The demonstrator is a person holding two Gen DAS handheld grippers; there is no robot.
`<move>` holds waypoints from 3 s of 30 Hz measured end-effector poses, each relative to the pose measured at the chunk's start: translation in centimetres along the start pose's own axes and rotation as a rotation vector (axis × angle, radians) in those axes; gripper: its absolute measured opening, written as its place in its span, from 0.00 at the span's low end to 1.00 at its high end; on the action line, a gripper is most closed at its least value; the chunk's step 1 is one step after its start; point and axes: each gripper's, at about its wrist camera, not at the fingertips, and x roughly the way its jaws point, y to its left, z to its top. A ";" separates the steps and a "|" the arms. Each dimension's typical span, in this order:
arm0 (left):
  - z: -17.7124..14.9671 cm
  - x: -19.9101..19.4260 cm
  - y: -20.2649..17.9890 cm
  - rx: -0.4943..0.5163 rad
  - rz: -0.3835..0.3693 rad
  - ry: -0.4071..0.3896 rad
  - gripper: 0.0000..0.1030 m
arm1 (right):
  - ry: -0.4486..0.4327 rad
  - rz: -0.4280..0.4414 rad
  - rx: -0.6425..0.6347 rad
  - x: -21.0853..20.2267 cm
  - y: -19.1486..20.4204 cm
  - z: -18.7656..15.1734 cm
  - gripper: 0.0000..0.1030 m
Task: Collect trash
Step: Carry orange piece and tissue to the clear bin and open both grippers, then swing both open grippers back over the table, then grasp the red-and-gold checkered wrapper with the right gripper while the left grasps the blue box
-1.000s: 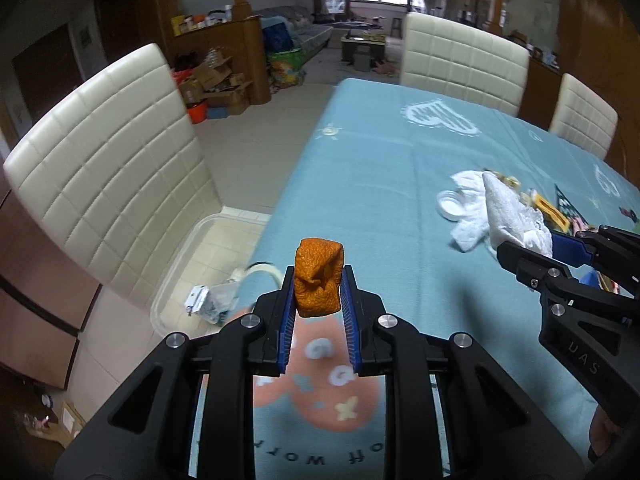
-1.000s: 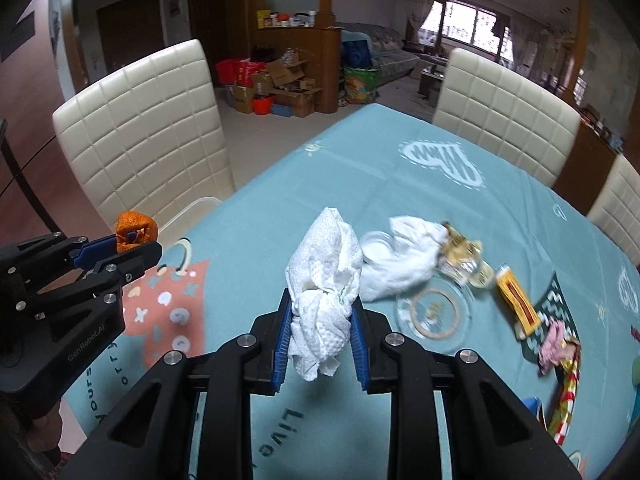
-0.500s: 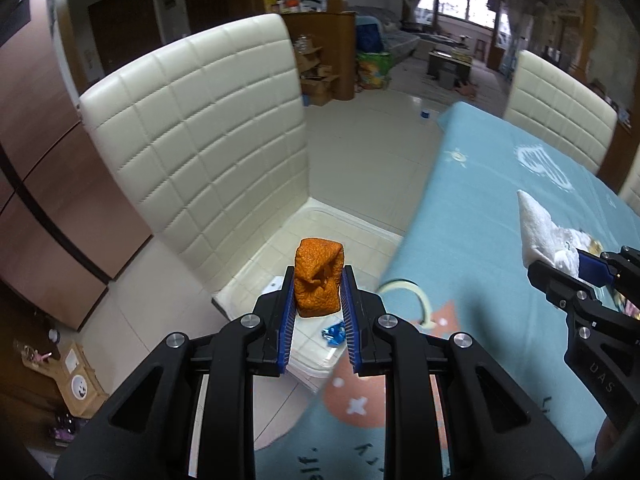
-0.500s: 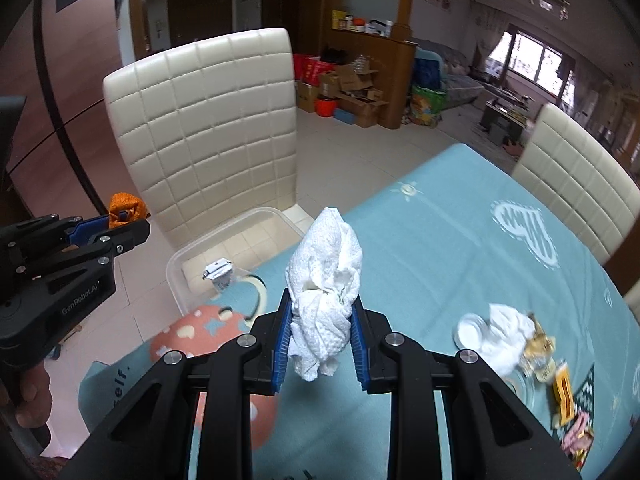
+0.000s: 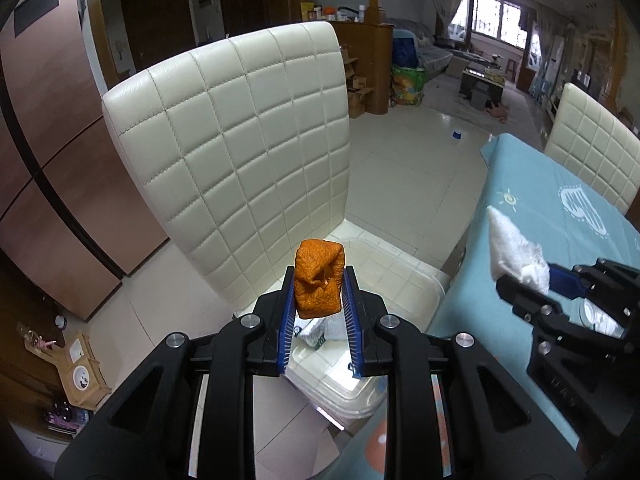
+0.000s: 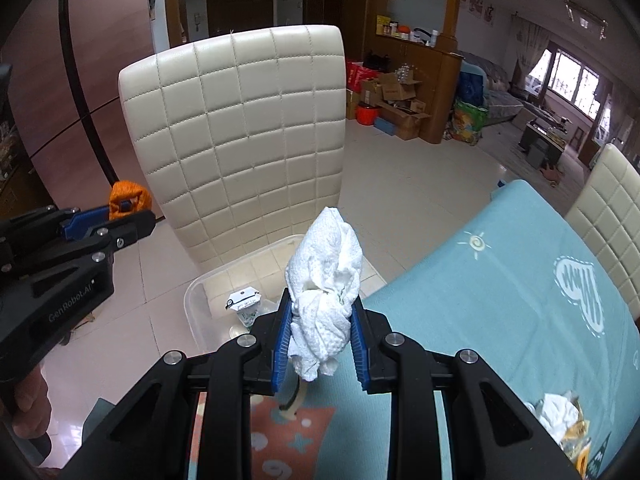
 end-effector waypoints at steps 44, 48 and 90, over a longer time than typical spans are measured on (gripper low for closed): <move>-2.7 -1.1 2.4 -0.139 0.118 0.021 0.85 | 0.024 0.051 0.008 1.4 -0.3 -0.9 0.67; -2.7 -1.9 0.9 -0.106 0.072 0.018 0.85 | 0.038 0.024 0.055 -0.3 -1.1 -1.9 0.67; -15.7 -11.4 -37.7 0.772 -0.617 0.082 0.89 | 0.156 -0.587 0.868 -22.5 -19.4 -34.9 0.61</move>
